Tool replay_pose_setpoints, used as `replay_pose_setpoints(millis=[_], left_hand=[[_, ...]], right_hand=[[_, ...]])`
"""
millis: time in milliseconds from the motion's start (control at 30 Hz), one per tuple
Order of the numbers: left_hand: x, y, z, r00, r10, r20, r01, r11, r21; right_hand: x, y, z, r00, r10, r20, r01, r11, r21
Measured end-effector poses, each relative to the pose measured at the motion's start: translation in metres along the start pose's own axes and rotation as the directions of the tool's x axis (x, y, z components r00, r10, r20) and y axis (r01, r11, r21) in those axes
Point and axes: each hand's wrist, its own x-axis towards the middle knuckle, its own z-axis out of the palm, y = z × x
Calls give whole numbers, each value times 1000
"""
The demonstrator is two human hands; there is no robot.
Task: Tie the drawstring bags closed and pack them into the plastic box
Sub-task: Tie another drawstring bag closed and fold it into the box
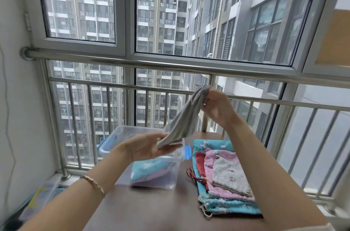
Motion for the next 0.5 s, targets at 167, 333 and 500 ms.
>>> replay_pose_setpoints(millis=[167, 333, 500], left_hand=[[-15, 53, -38, 926, 145, -348, -83, 979, 186], [-14, 70, -76, 792, 98, -603, 266, 834, 484], [0, 50, -102, 655, 179, -734, 616, 437, 656]], right_hand=[[-4, 4, -26, 984, 86, -154, -173, 647, -742], [19, 64, -13, 958, 243, -155, -162, 9, -987], [49, 128, -1, 925, 359, -127, -9, -312, -950]])
